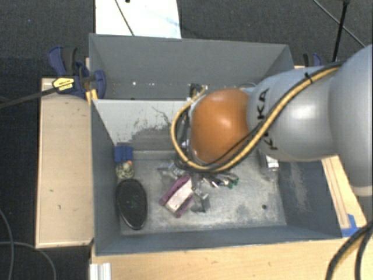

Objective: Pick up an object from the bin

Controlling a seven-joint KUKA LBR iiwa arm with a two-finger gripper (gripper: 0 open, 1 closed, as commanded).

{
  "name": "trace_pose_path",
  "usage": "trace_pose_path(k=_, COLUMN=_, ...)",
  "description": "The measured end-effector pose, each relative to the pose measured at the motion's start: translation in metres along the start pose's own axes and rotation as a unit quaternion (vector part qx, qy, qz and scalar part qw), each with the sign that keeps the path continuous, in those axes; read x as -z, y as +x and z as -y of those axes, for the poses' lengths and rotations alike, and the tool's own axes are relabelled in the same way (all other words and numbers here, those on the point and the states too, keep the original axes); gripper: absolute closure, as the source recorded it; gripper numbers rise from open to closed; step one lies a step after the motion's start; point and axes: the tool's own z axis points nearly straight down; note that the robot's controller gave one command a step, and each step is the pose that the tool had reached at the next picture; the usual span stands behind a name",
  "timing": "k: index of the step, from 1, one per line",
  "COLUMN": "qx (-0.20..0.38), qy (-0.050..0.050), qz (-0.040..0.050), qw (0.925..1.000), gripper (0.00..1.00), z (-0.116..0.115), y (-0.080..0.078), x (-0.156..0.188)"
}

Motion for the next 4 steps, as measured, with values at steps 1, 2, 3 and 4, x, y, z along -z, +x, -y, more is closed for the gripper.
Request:
trace_pose_path(k=1, qx=0.032, qy=0.001, qz=0.0028, qw=0.9995, gripper=0.0, z=0.012, y=0.002, x=0.008)
trace_pose_path(k=2, qx=0.007, qy=-0.001, qz=0.0009, qw=1.0, gripper=0.0, z=0.024, y=0.01, x=-0.033)
trace_pose_path(k=3, qx=0.005, qy=-0.001, qz=0.0017, qw=1.0, gripper=0.0, z=0.024, y=0.01, x=-0.032)
trace_pose_path(k=4, qx=0.003, qy=-0.001, qz=0.0013, qw=1.0, gripper=1.0, z=0.024, y=0.01, x=-0.033)
